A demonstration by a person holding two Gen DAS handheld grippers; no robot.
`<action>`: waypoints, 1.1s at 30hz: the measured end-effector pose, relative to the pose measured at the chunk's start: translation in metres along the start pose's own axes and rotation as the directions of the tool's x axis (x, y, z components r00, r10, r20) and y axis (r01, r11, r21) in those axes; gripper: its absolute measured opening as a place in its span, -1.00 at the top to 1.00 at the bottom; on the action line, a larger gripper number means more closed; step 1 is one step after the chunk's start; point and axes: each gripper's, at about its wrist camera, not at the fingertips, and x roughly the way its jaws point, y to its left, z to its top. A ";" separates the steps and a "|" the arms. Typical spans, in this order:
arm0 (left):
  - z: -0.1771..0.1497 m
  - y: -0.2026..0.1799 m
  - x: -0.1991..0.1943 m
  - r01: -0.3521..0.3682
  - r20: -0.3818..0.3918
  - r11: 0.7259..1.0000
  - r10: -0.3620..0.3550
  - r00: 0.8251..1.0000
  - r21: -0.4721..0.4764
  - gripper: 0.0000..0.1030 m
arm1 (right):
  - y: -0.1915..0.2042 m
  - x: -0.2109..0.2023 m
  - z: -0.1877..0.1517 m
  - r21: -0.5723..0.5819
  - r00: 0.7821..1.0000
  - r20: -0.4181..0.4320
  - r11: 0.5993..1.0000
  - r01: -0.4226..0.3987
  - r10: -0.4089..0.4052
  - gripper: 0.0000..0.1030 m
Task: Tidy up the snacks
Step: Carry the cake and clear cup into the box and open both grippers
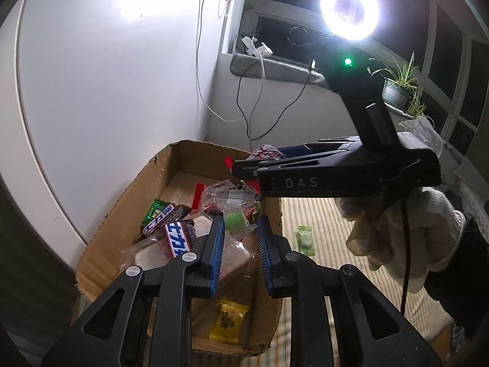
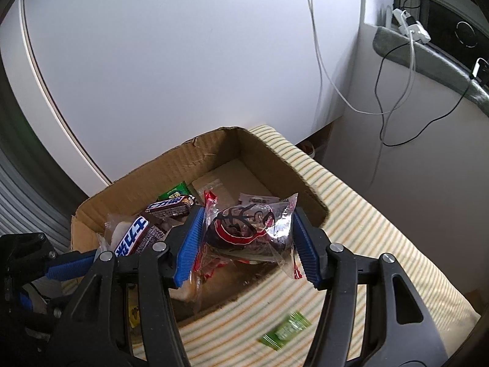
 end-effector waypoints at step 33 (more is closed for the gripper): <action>0.001 0.009 0.000 -0.066 -0.007 0.998 0.066 0.998 0.005 -0.31 | 0.010 0.007 0.005 -0.033 1.000 -0.002 0.999 0.031 -0.031 -0.74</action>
